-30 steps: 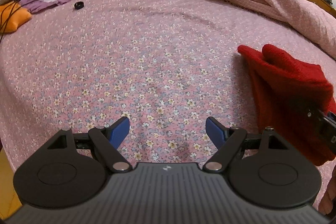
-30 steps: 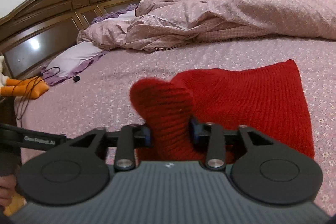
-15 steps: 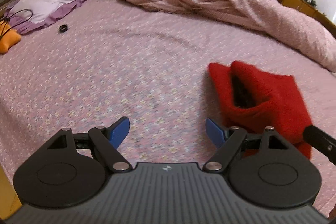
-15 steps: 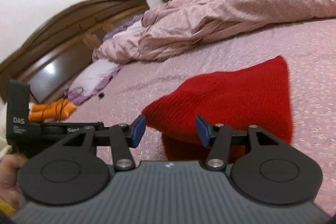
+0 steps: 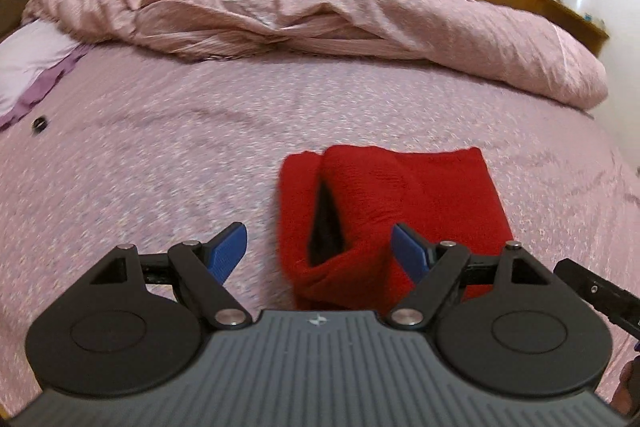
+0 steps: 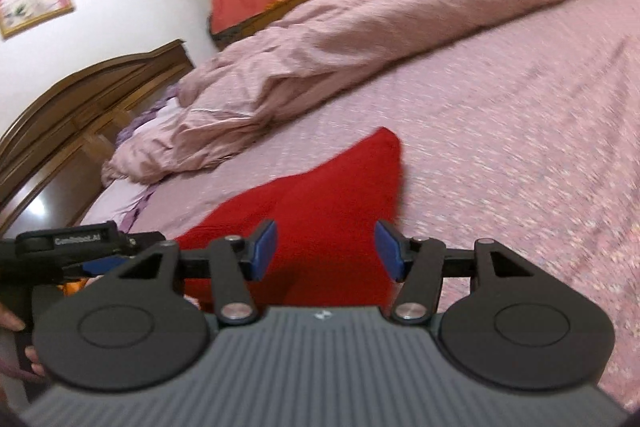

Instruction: Fold small clothes

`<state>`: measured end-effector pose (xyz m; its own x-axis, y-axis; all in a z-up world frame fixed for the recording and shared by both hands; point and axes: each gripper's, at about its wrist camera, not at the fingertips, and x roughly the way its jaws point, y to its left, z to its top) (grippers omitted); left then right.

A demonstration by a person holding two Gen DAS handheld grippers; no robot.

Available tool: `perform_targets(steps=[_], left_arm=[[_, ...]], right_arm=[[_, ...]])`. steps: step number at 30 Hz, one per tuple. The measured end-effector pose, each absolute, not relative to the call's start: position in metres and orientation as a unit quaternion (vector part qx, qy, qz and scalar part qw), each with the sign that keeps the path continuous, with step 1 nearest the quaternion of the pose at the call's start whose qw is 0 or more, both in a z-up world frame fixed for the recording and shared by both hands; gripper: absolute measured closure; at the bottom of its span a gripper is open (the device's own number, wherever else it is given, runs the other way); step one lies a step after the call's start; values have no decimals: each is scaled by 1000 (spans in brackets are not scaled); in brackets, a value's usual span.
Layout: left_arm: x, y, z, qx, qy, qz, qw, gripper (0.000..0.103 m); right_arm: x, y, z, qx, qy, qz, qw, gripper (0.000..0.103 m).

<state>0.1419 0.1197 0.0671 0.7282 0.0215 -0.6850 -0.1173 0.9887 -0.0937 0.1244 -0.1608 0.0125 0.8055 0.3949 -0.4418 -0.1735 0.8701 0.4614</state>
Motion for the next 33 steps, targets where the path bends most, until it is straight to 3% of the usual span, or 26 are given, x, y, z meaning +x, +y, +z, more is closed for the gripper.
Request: perform_targets(steps=[6, 13, 15, 17, 20, 33], left_arm=[[166, 100, 49, -23, 375, 27, 926, 20], [183, 102, 24, -50, 395, 7, 917, 37], [185, 104, 17, -65, 396, 7, 916, 44], [184, 105, 15, -73, 391, 1, 917, 62], [178, 104, 20, -73, 376, -9, 924, 74], [137, 146, 38, -145, 339, -5, 930, 78]], right_arm=[[128, -180, -5, 227, 286, 139, 920, 45], [133, -195, -19, 251, 298, 125, 913, 45], [135, -197, -24, 256, 303, 123, 910, 45], [136, -198, -29, 262, 309, 121, 906, 45], [139, -197, -36, 268, 316, 121, 902, 45], [180, -177, -50, 308, 295, 190, 884, 46]])
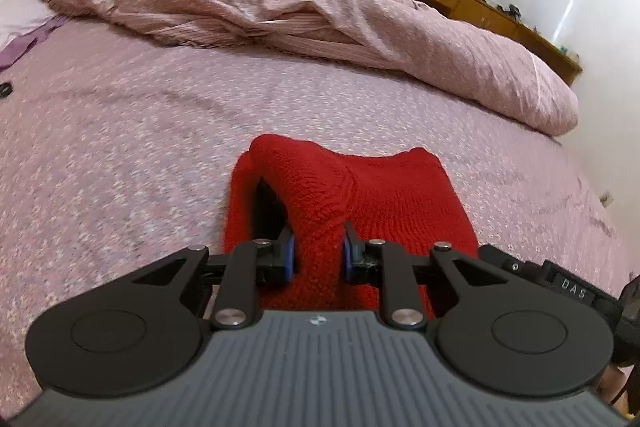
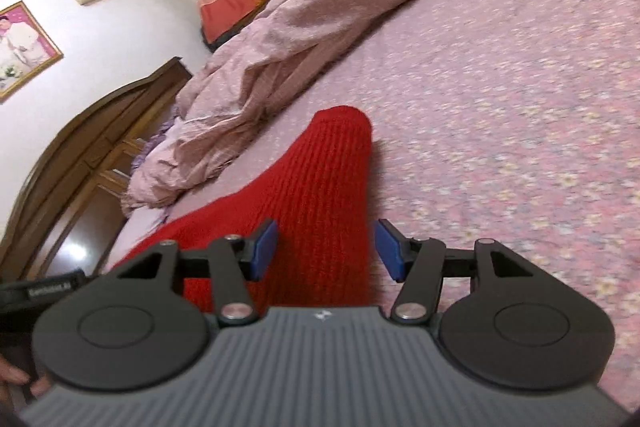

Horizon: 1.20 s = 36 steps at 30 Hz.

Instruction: Fold small clothes

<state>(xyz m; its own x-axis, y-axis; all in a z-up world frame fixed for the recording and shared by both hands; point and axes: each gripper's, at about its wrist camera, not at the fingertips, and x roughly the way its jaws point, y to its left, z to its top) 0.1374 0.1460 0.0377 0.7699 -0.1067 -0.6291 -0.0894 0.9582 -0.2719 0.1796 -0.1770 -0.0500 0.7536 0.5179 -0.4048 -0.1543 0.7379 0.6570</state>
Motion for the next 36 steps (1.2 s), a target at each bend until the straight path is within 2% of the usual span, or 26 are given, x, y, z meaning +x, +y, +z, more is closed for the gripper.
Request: perform_targets(steps=[4, 9, 15, 17, 20, 23, 29, 36], left_arm=[[130, 161, 28, -144, 347, 14, 927, 78], [139, 176, 2, -166, 368, 24, 914, 75], [144, 178, -4, -178, 359, 27, 916, 56], [142, 177, -2, -173, 355, 25, 918, 46], [137, 180, 2, -178, 349, 20, 920, 34], [130, 182, 6, -183, 340, 17, 922, 23], [136, 181, -1, -181, 363, 8, 914, 20], [145, 189, -15, -228, 372, -8, 900, 19]], right_arm=[[184, -154, -41, 293, 302, 230, 878, 46], [180, -119, -30, 192, 304, 216, 908, 47], [189, -117, -31, 167, 321, 203, 910, 41], [188, -120, -31, 177, 323, 205, 907, 41], [188, -128, -28, 204, 331, 208, 898, 33], [187, -139, -29, 243, 346, 219, 879, 20], [189, -148, -39, 257, 377, 228, 860, 16], [202, -146, -57, 279, 395, 258, 837, 14]])
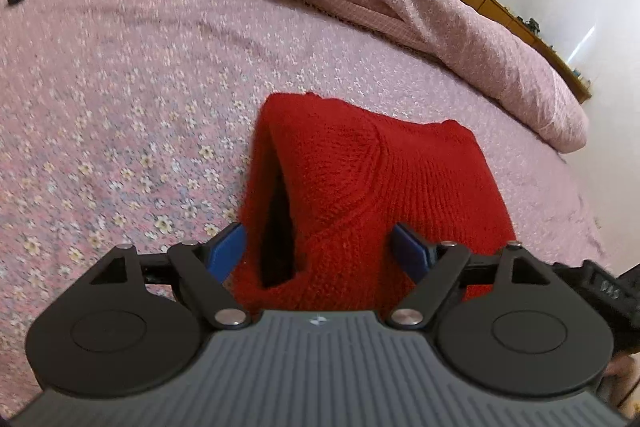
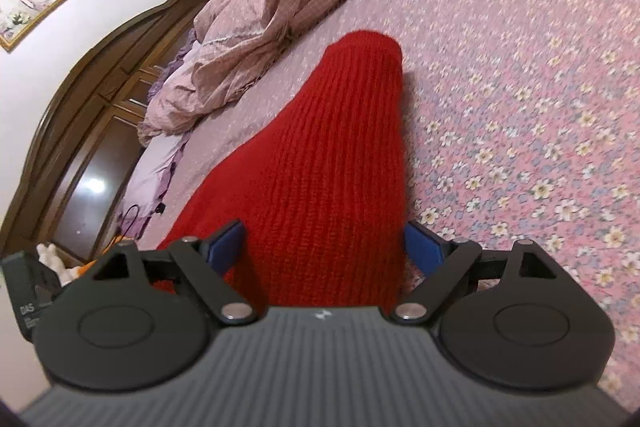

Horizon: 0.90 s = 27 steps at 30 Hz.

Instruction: Fold small clothes

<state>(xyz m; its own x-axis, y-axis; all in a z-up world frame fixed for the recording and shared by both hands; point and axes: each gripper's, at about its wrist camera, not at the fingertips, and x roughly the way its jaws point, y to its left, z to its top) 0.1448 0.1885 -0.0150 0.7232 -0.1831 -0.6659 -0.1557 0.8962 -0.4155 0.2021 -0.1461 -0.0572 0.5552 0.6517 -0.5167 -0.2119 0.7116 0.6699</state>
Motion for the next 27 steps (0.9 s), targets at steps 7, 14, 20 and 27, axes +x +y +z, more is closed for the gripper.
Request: perform_targets(steps=[7, 14, 20, 27], left_arm=[[150, 194, -26, -261, 376, -30, 888, 19], [151, 200, -36, -310, 373, -43, 873, 20], [150, 198, -34, -320, 367, -37, 873, 21], [143, 186, -18, -311, 358, -40, 879, 21]], right_arm=[[209, -144, -76, 309, 404, 272, 817, 13], [213, -139, -77, 315, 406, 284, 810, 12], [214, -136, -73, 328, 403, 295, 802, 20], [207, -153, -60, 403, 381, 312, 772, 35]])
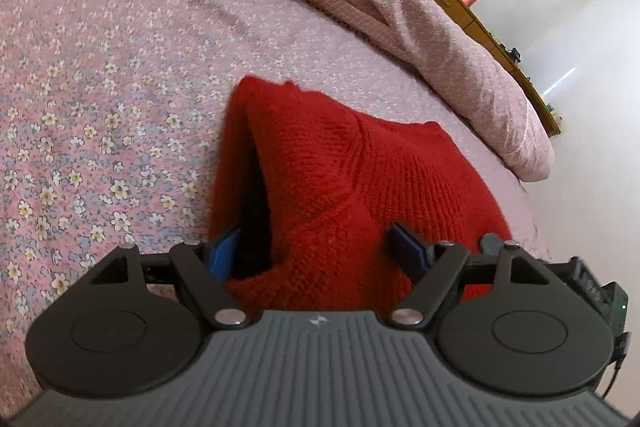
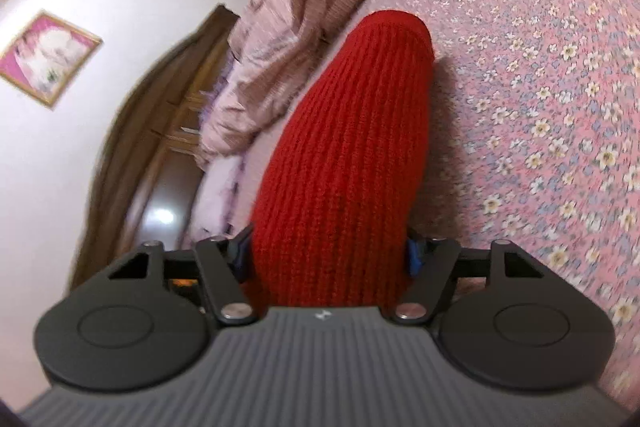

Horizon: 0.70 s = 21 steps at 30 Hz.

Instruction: Fold small clothes

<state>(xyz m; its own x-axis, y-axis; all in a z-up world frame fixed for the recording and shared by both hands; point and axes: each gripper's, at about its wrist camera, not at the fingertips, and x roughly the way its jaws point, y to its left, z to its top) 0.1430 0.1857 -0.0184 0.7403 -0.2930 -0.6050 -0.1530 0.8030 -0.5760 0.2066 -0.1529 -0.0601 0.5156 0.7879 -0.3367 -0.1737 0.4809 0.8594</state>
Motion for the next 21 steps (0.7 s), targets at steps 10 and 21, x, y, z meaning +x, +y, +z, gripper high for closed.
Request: perform_targets(steps=[10, 21], left_arm=[[112, 142, 1, -311, 363, -79, 875, 24], [65, 66, -2, -242, 394, -127, 877, 24]], right_arm=[[168, -194, -45, 455, 356, 325, 749, 35], [106, -266, -54, 456, 362, 295, 757, 35]])
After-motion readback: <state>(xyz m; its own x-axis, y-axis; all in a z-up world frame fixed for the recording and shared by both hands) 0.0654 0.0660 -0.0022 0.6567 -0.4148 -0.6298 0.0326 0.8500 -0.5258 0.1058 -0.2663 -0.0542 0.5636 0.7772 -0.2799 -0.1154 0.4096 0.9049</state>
